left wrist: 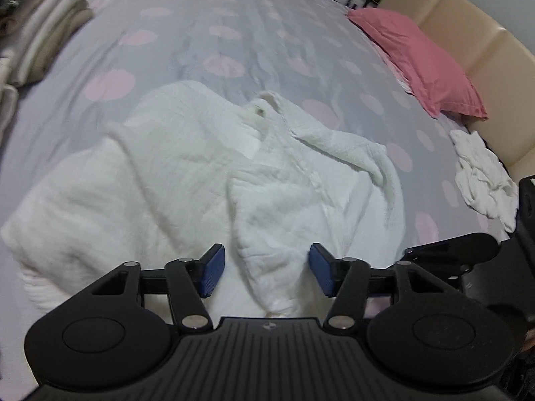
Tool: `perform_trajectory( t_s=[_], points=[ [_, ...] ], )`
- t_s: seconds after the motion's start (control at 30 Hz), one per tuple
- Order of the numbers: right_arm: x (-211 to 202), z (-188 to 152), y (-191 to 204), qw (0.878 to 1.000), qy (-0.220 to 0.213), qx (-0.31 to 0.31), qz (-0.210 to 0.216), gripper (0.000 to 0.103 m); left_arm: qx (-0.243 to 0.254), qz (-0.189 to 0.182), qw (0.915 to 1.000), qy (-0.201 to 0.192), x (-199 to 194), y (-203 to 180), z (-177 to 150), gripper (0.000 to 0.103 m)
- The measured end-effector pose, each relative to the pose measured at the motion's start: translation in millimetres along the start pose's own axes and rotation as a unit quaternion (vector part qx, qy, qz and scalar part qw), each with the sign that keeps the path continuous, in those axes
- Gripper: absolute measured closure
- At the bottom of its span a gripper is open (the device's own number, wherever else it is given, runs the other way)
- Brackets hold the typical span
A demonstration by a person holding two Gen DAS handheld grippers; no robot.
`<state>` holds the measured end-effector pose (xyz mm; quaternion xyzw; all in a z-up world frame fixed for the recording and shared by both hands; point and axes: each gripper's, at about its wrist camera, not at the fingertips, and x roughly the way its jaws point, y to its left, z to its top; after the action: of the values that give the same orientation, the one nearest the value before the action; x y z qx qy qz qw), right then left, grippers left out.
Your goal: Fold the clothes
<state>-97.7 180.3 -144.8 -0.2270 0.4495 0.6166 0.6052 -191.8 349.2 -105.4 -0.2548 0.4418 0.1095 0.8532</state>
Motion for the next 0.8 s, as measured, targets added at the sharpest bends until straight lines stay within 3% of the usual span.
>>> perform_trajectory(
  t_s=[0.1,0.17,0.33,0.43,0.47,0.53,0.6,0.67,0.8],
  points=[
    [2,0,2,1.000,0.005,-0.009,-0.003,0.063,0.016,0.009,0.9998,-0.006,-4,-7,0,0.093],
    [-2,3,1,1.000,0.000,-0.006,-0.008,0.062,0.018,0.029,0.9994,-0.010,-11,-9,1,0.094],
    [-13,14,-11,0.998,-0.028,0.014,-0.049,0.056,0.003,0.118,0.9929,-0.015,-44,7,3,0.095],
    [-16,19,-23,0.995,-0.046,0.045,-0.073,0.041,0.000,0.180,0.9832,-0.029,-62,20,2,0.095],
    [-15,20,-28,0.995,-0.046,0.058,-0.072,0.040,-0.001,0.196,0.9801,-0.031,-65,25,2,0.095],
    [-9,22,-38,0.993,-0.043,0.089,-0.064,0.038,-0.003,0.222,0.9745,-0.033,-69,33,3,0.095],
    [-4,22,-47,0.991,-0.041,0.120,-0.054,0.028,-0.007,0.248,0.9683,-0.032,-72,41,2,0.095],
    [2,25,-56,0.987,-0.041,0.142,-0.058,0.027,-0.012,0.269,0.9627,-0.026,-72,48,0,0.095],
    [9,36,-74,0.980,-0.046,0.152,-0.121,0.027,-0.019,0.293,0.9557,-0.016,-64,59,-2,0.095]
  ],
)
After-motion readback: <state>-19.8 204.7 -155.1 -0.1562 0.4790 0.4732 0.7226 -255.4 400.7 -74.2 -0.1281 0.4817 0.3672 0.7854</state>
